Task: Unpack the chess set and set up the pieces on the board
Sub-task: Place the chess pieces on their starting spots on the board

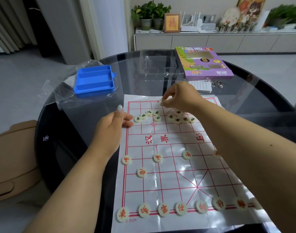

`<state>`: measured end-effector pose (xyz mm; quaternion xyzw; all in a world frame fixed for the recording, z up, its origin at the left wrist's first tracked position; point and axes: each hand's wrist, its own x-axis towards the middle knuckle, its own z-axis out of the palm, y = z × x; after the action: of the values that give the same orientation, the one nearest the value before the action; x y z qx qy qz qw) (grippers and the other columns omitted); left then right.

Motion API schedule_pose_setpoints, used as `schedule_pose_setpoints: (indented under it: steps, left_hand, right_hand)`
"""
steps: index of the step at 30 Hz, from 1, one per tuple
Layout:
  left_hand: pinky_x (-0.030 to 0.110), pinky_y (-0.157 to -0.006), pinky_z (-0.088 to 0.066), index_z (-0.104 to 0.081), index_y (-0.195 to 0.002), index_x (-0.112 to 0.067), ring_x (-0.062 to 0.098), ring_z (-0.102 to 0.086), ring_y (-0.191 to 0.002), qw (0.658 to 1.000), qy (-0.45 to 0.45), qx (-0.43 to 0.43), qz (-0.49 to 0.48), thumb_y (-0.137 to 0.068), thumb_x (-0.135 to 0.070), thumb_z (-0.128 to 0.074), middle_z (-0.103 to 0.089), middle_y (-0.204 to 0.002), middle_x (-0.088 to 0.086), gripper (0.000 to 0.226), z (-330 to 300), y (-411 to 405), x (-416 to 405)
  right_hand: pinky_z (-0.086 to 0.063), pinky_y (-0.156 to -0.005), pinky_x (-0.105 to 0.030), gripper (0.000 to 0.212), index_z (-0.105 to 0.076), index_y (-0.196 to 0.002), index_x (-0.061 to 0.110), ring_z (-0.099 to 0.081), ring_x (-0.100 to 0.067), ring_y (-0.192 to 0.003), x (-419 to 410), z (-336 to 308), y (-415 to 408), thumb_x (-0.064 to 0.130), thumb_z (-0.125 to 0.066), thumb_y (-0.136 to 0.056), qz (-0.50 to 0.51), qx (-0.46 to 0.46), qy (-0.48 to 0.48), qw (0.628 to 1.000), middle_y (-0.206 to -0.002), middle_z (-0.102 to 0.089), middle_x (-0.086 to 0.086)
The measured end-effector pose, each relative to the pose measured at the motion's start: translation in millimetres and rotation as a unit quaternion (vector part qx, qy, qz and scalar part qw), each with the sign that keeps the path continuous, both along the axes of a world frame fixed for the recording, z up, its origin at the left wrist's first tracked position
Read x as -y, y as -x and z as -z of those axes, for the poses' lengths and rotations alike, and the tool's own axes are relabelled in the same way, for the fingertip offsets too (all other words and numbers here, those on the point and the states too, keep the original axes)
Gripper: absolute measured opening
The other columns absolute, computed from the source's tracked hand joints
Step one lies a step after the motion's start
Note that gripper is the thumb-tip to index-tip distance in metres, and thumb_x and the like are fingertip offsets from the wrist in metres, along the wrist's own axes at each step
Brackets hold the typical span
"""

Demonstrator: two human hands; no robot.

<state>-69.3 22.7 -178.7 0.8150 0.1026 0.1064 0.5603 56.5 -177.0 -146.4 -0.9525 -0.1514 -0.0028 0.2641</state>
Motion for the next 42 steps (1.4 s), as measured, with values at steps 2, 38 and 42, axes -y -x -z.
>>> schedule_pose_setpoints:
  steps: [2,38,42]
  left_hand:
    - [0.006,-0.052,-0.048,-0.066,-0.096,-0.012,-0.008,-0.065,-0.073,1.000,-0.003,-0.001,0.000,-0.097,-0.051,-0.029,-0.070,-0.090,-0.002,0.054,0.2,-0.4,-0.7]
    - [0.006,-0.050,-0.046,-0.065,-0.097,-0.013,-0.003,-0.067,-0.070,1.000,-0.009,-0.003,-0.004,-0.097,-0.051,-0.028,-0.069,-0.090,-0.006,0.052,-0.6,-0.7,-0.3]
    - [0.006,-0.048,-0.046,-0.065,-0.097,-0.012,-0.007,-0.065,-0.071,1.000,-0.008,-0.002,-0.005,-0.098,-0.050,-0.028,-0.069,-0.091,-0.003,0.053,-0.2,-2.0,-0.1]
  right_hand:
    - [-0.056,-0.070,-0.029,0.019,-0.074,-0.092,0.022,-0.061,-0.010,-0.073,-6.2,0.7,-6.7,0.034,-0.074,-0.077,-0.014,0.021,-0.008,1.000,-0.093,-0.069,0.006]
    - [-0.049,-0.063,-0.016,0.020,-0.075,-0.097,0.015,-0.062,-0.008,-0.073,21.4,-11.3,8.0,0.026,-0.071,-0.081,-0.057,-0.008,-0.075,0.995,-0.086,-0.069,0.004]
    - [-0.048,-0.061,-0.017,0.018,-0.076,-0.093,0.014,-0.062,-0.011,-0.072,28.1,-9.9,10.2,0.025,-0.073,-0.080,-0.039,-0.018,-0.081,0.996,-0.080,-0.066,0.006]
